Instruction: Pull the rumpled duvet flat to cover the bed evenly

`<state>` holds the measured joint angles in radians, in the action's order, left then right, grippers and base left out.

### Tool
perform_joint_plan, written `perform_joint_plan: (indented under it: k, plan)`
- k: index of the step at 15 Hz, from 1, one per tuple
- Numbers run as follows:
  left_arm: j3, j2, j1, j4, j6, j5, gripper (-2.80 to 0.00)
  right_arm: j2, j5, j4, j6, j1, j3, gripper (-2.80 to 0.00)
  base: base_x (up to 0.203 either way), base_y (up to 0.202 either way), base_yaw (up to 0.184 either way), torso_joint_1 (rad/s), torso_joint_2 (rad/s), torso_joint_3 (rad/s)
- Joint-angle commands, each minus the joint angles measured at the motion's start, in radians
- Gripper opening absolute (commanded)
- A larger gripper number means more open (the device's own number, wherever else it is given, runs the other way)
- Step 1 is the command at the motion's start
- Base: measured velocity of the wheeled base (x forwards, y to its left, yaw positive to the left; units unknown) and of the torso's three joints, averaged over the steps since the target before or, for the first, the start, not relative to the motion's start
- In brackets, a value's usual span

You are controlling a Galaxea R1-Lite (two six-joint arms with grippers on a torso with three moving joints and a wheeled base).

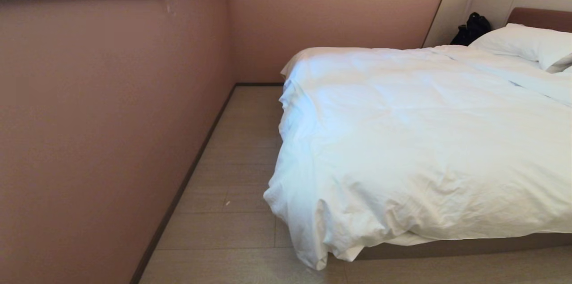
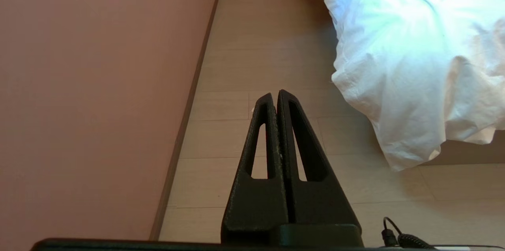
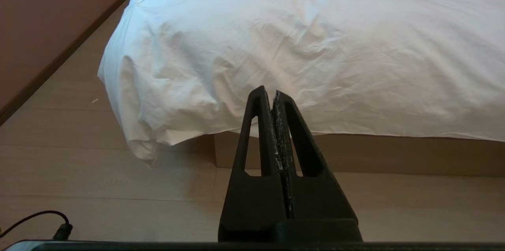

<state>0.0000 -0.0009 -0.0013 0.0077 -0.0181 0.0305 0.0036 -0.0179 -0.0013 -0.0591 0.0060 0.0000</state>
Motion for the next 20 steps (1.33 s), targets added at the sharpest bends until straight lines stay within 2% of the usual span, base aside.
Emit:
perform_joint_plan:
  k: [1, 20]
  plan:
    - [0.000, 0.001, 0.000, 0.000, 0.000, 0.000, -2.80, -0.001, -0.001, 0.000, -0.001, 0.000, 0.000, -2.80, 0.000, 0.000, 0.000, 0.000, 0.00, 0.000]
    - [0.000, 0.001, 0.000, 0.000, 0.003, -0.001, -2.80, -0.001, -0.001, 0.000, -0.001, 0.000, 0.000, -2.80, 0.000, 0.000, 0.000, 0.000, 0.00, 0.000]
